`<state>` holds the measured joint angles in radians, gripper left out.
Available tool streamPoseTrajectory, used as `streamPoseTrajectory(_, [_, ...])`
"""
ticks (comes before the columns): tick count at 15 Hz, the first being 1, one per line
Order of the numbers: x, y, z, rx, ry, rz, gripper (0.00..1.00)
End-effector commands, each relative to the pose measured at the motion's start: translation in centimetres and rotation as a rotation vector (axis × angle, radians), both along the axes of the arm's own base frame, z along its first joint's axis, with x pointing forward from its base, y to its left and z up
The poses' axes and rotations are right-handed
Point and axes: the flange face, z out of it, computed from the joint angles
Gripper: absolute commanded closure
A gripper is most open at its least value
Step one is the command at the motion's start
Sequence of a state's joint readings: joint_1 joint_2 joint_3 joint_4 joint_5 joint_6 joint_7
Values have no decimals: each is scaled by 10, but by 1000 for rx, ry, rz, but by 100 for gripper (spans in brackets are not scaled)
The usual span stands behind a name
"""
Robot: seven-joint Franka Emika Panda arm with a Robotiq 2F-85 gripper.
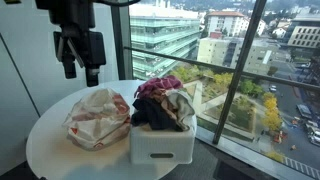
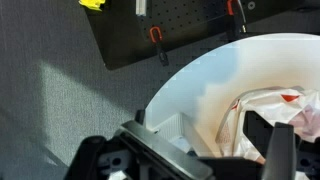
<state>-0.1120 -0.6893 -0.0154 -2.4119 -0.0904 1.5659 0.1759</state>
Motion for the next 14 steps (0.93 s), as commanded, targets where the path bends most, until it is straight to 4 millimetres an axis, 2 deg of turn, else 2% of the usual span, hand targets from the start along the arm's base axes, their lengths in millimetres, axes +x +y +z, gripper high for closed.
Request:
streamPoseTrajectory(1, [0, 0, 2, 0, -2, 0, 0])
streamPoseTrajectory(12, [0, 0, 4, -1, -8, 0, 0])
streamPoseTrajectory(14, [13, -6, 1, -5, -12, -19, 0])
